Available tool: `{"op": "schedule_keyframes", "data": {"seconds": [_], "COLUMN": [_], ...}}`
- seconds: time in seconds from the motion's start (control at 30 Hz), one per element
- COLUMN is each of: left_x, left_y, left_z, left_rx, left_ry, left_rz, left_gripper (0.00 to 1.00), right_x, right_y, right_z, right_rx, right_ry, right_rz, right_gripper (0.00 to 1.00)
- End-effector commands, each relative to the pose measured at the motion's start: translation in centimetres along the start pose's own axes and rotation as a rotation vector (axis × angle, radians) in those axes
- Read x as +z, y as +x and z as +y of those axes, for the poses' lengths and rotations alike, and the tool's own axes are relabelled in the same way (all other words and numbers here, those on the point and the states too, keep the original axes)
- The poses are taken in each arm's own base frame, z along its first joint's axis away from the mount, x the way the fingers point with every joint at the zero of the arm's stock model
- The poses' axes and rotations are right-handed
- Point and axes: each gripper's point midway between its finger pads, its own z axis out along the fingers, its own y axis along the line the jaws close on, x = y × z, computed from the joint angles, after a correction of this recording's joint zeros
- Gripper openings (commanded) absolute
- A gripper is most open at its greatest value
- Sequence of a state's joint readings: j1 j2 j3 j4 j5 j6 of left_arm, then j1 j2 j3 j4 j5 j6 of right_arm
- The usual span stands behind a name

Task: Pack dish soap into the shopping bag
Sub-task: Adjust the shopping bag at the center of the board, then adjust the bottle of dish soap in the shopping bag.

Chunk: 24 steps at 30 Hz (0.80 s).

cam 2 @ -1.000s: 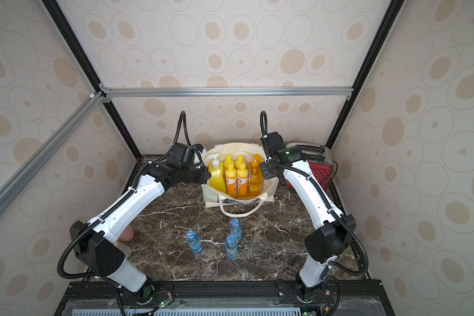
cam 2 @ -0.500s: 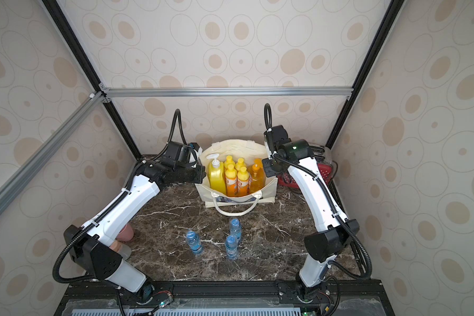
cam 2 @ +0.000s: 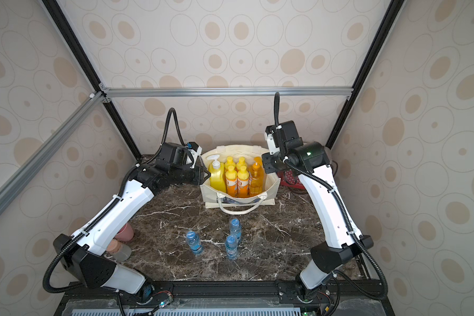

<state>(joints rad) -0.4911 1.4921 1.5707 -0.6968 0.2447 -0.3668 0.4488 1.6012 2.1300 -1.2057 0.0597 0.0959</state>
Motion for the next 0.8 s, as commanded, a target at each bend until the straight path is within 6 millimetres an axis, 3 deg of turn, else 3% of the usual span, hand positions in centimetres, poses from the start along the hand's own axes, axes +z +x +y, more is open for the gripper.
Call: {"op": "schedule_keyframes", "data": {"seconds": [0.0,0.23,0.37,0.53,0.77], "left_x": [-0.8,-1.3,-1.0,-0.7,-0.5], "left_y": [-0.1,1.0,1.6,1.3,1.5], "left_z": [-0.1,0.5,0.6,0.5,0.6], "left_rx": [0.015,0.01,0.002,-0.005,-0.003], "left_ry": [-0.002,-0.018,-0.017,-0.001,-0.003], "left_rz": [-0.022,-0.035,-0.03,-0.058,-0.064], "left_gripper": [0.4,0.41,0.42,0.43,0.45], "right_x": [1.6,8.6,11.3,13.7,15.4], "right_y": [0.2,3.4,3.6,3.4,3.8], "right_z": [3.1,1.7,0.7,-0.5,-2.4], "right_rx": [0.015,0.042,0.043,0.022,0.075], "right_ry": [-0.127,-0.017,0.048,0.119,0.099], "right_rz": [0.028,0.163,0.162,0.14,0.115], "right_gripper": [0.35,0.33,0.35,0.41,0.51]}}
